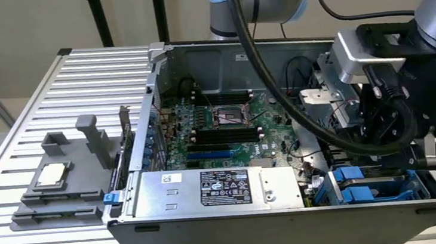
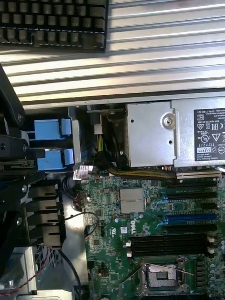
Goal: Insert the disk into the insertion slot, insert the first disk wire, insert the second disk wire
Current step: 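Insert the second disk wire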
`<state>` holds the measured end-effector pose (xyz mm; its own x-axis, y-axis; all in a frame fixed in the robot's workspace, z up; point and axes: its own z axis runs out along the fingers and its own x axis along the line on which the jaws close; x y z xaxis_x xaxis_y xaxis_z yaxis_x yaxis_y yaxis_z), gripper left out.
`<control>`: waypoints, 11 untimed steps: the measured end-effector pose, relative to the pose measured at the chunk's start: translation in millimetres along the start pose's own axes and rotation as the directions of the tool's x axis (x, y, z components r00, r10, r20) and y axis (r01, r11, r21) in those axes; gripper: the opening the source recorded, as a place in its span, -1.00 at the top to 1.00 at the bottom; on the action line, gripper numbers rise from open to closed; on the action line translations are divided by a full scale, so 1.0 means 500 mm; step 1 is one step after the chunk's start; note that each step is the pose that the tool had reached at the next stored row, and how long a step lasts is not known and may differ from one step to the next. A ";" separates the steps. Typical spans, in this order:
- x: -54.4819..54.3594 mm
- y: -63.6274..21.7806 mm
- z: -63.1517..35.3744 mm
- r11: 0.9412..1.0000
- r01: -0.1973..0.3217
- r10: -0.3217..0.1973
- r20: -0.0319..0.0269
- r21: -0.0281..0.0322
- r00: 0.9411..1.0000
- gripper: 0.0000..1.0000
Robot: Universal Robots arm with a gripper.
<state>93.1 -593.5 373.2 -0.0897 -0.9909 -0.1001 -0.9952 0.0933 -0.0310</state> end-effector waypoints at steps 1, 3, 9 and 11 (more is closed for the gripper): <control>-0.006 0.000 -0.001 1.000 0.000 0.000 -0.003 0.000 1.000 0.51; -0.015 -0.003 -0.001 1.000 0.000 0.000 -0.007 0.001 1.000 0.51; -0.061 -0.038 0.005 1.000 0.002 -0.002 -0.058 0.005 0.998 0.11; -0.063 -0.042 0.008 1.000 0.002 -0.002 -0.064 0.006 0.998 0.11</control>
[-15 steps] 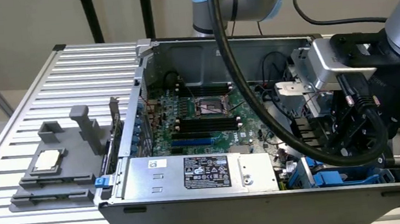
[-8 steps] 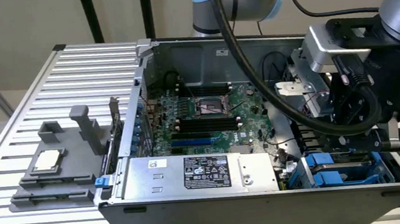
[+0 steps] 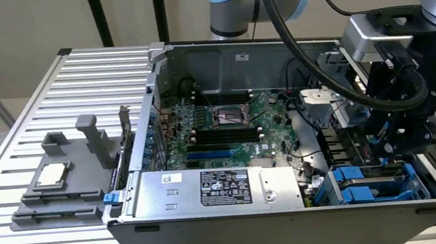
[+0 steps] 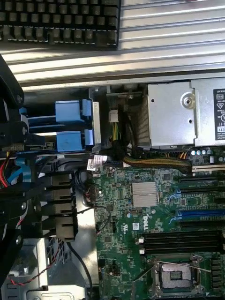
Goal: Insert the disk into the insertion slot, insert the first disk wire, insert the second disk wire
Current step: 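Insert the second disk wire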
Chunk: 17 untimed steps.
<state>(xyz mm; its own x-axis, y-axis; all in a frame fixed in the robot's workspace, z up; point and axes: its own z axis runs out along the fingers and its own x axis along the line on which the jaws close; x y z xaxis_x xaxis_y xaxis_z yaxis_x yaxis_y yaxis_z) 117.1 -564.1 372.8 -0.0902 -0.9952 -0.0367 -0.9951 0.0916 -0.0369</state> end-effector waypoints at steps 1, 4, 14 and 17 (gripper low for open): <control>0.000 -0.001 0.005 1.000 0.000 0.000 -0.002 0.000 1.000 0.11; 0.000 -0.001 0.009 1.000 0.000 0.000 -0.004 0.000 1.000 0.11; 0.000 -0.001 0.018 1.000 0.001 -0.001 -0.033 0.003 0.999 0.29; 0.000 -0.001 0.019 1.000 0.002 -0.002 -0.044 0.004 0.999 0.29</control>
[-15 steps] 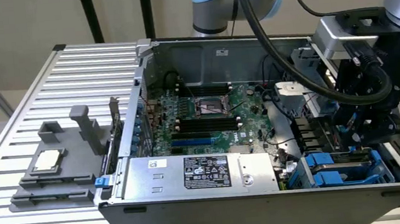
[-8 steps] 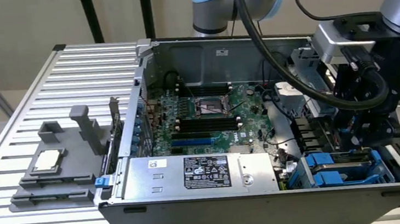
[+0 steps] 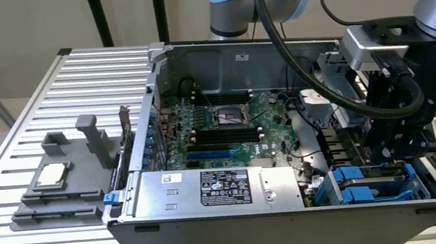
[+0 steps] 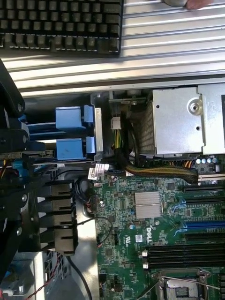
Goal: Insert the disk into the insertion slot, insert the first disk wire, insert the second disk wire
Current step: 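Insert the second disk wire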
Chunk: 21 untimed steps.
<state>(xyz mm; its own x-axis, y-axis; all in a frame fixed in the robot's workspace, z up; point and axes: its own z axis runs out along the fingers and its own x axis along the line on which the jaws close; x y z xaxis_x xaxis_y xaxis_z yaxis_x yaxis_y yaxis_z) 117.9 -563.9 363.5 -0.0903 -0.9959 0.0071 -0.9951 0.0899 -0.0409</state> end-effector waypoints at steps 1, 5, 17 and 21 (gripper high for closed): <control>0.000 0.000 0.000 1.000 0.000 0.000 -0.003 0.000 1.000 0.34; 0.000 0.000 0.002 1.000 0.001 -0.001 -0.012 0.001 1.000 0.48; 0.009 0.001 0.029 1.000 0.000 0.000 -0.010 0.001 1.000 0.67; 0.009 0.001 0.031 1.000 0.001 -0.001 -0.007 0.001 1.000 0.67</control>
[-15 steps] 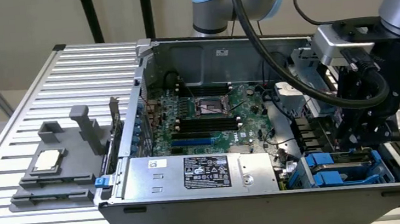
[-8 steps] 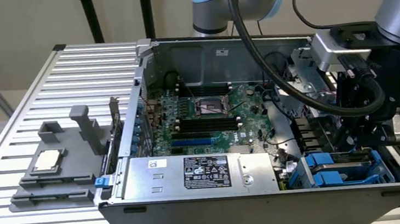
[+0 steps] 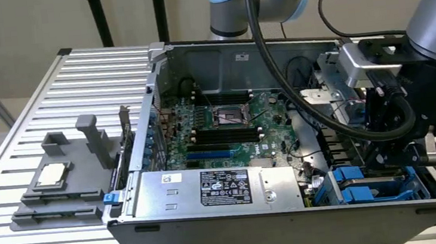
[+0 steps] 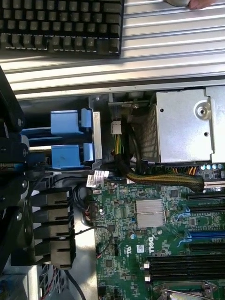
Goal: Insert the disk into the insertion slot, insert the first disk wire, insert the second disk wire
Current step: 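Insert the second disk wire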
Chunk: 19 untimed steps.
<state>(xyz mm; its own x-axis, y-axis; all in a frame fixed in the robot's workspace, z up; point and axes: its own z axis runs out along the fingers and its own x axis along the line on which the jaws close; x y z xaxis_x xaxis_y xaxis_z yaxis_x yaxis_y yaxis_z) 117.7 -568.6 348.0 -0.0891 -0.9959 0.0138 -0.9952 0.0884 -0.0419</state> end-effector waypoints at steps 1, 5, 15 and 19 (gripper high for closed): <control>0.000 -0.001 0.000 1.000 0.001 -0.001 0.001 0.000 1.000 0.67; 0.001 -0.006 0.002 1.000 0.004 -0.004 0.012 -0.001 1.000 0.67; 0.008 -0.012 0.007 1.000 0.017 -0.017 0.026 -0.002 1.000 0.67; 0.009 -0.012 0.010 1.000 0.029 -0.029 0.030 -0.002 0.999 0.67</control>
<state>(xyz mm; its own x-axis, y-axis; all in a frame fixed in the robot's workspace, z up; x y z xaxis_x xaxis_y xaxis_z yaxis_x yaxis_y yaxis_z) 123.3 -573.5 343.4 -0.0587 -0.9982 -0.0147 -0.9975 0.0592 -0.0396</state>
